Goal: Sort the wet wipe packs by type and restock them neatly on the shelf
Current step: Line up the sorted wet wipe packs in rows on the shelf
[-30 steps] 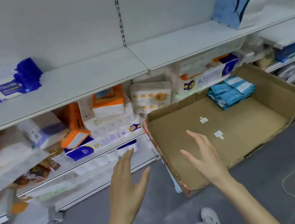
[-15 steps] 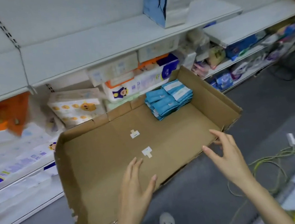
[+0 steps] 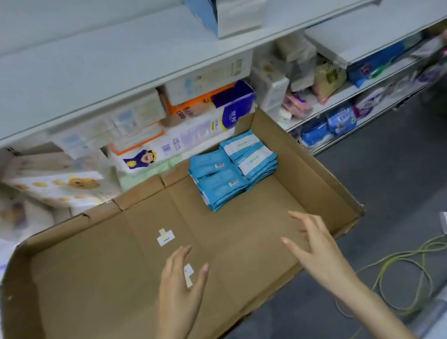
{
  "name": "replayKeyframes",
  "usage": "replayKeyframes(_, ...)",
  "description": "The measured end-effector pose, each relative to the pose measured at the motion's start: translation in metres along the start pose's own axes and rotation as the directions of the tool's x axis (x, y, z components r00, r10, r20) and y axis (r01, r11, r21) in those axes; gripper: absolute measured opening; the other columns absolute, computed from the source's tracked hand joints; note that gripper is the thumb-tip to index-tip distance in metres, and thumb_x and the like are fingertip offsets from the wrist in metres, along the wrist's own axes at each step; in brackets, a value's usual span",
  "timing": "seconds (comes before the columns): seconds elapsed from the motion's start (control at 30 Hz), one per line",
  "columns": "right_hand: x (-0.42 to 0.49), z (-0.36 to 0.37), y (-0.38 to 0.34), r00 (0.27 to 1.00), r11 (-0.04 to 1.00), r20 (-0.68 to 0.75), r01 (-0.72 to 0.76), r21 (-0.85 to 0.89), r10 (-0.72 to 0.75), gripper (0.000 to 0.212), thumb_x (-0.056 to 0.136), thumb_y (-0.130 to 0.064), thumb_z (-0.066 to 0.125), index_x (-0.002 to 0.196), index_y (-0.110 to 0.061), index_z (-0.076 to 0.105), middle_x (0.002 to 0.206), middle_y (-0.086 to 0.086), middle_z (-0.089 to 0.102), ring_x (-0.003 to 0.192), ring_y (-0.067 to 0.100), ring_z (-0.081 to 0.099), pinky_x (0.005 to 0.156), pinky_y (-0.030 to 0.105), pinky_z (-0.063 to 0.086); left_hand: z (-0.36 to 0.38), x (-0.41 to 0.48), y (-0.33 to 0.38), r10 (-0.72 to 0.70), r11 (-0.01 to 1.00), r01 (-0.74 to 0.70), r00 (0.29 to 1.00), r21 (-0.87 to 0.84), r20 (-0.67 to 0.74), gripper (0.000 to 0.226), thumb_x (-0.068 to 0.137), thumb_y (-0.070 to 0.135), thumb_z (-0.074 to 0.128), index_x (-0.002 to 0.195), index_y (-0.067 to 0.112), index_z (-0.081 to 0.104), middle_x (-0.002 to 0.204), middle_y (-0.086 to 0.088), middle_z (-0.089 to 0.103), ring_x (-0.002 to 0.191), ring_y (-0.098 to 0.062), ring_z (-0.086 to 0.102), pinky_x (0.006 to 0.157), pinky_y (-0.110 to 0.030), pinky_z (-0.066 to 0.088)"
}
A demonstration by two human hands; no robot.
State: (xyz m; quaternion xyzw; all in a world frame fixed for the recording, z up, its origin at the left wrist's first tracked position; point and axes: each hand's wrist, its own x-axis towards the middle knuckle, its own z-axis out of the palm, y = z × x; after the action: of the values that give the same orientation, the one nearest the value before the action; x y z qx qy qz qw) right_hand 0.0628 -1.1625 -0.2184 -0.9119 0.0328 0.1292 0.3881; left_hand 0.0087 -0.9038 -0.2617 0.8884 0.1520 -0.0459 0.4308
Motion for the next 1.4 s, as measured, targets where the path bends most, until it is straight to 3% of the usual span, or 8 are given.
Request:
replayKeyframes(0.5, 0.245, -0.001, 0.045, 0.94, 0.929, 0.161, -0.327, 0.172, 0.301, 0.049, 0.087, -0.026, 0.068, 0.131, -0.021, 0.048, 0.119, -0.003, 0.051, 0.099, 0.009, 0.055, 0.085, 0.025, 0.042, 0.098, 0.228, 0.054, -0.208, 0.973, 0.213, 0.976, -0.083, 0.063, 0.044, 0.091, 0.034, 0.06, 0.131, 0.018, 0.051, 0.124, 0.005, 0.058, 0.115, -0.016, 0.056, 0.092, -0.032, 0.047)
replayKeyframes(0.57, 0.263, 0.011, 0.048, 0.881, 0.815, 0.208, -0.472, 0.336, 0.424, 0.049, 0.087, -0.022, 0.068, 0.131, -0.016, 0.048, 0.115, 0.0, 0.056, 0.093, 0.006, 0.057, 0.087, 0.027, 0.045, 0.11, 0.256, 0.059, -0.235, 0.963, 0.235, 0.972, -0.131, 0.02, 0.043, 0.089, 0.028, 0.063, 0.129, 0.014, 0.054, 0.12, 0.004, 0.058, 0.109, -0.014, 0.058, 0.091, -0.032, 0.049)
replayKeyframes(0.73, 0.295, 0.035, 0.051, 0.656, 0.233, 0.405, -0.665, 0.71, 0.638, 0.046, 0.087, -0.014, 0.068, 0.128, -0.005, 0.051, 0.11, 0.009, 0.063, 0.101, 0.019, 0.062, 0.09, 0.035, 0.051, 0.135, 0.325, 0.072, -0.177, 0.982, 0.175, 0.984, -0.074, -0.026, 0.047, 0.09, 0.032, 0.063, 0.131, 0.012, 0.053, 0.126, -0.002, 0.057, 0.115, -0.015, 0.054, 0.095, -0.026, 0.041)
replayKeyframes(0.83, 0.306, 0.044, 0.051, 0.591, 0.144, 0.401, -0.667, 0.731, 0.7, 0.042, 0.084, -0.014, 0.071, 0.122, -0.005, 0.055, 0.104, 0.008, 0.066, 0.097, 0.017, 0.065, 0.09, 0.034, 0.053, 0.146, 0.36, 0.076, -0.135, 0.991, 0.135, 0.989, 0.0, 0.062, 0.054, 0.088, 0.039, 0.063, 0.134, 0.011, 0.05, 0.132, -0.007, 0.052, 0.124, -0.022, 0.047, 0.106, -0.035, 0.037)
replayKeyframes(1.0, 0.316, 0.06, 0.049, 0.509, 0.149, 0.295, -0.663, 0.734, 0.809, 0.039, 0.077, -0.015, 0.078, 0.109, -0.006, 0.057, 0.101, 0.006, 0.066, 0.081, 0.013, 0.062, 0.083, 0.031, 0.054, 0.169, 0.391, 0.075, -0.05, 0.98, 0.025, 0.991, 0.198, 0.125, 0.061, 0.082, 0.046, 0.069, 0.13, 0.012, 0.054, 0.125, -0.01, 0.052, 0.117, -0.028, 0.049, 0.102, -0.041, 0.039)
replayKeyframes(1.13, 0.325, 0.079, 0.037, 0.481, 0.248, 0.135, -0.649, 0.719, 0.866, 0.049, 0.071, -0.019, 0.084, 0.107, -0.009, 0.053, 0.1, 0.002, 0.062, 0.09, 0.018, 0.059, 0.084, 0.031, 0.049, 0.183, 0.394, 0.074, -0.014, 0.943, -0.007, 0.998, 0.332, 0.062, 0.061, 0.076, 0.048, 0.072, 0.124, 0.015, 0.056, 0.117, -0.007, 0.047, 0.111, -0.027, 0.048, 0.097, -0.037, 0.034)
replayKeyframes(1.27, 0.327, 0.086, 0.036, 0.504, 0.291, 0.088, -0.623, 0.726, 0.859, 0.036, 0.071, -0.018, 0.083, 0.093, -0.01, 0.056, 0.086, -0.003, 0.062, 0.077, 0.013, 0.061, 0.071, 0.026, 0.049, 0.184, 0.395, 0.079, 0.003, 0.919, -0.01, 1.0, 0.395, 0.02, 0.053, 0.075, 0.048, 0.073, 0.113, 0.017, 0.052, 0.11, -0.004, 0.056, 0.107, -0.026, 0.048, 0.087, -0.033, 0.027)
replayKeyframes(1.4, 0.321, 0.081, 0.039, 0.565, 0.302, 0.106, -0.579, 0.757, 0.819, 0.029, 0.074, -0.011, 0.081, 0.08, -0.015, 0.053, 0.085, -0.001, 0.066, 0.077, 0.014, 0.064, 0.073, 0.032, 0.054, 0.175, 0.396, 0.093, -0.007, 0.934, -0.049, 0.988, 0.353, 0.154, 0.043, 0.081, 0.041, 0.07, 0.114, 0.018, 0.054, 0.113, -0.003, 0.063, 0.106, -0.026, 0.057, 0.082, -0.037, 0.043)
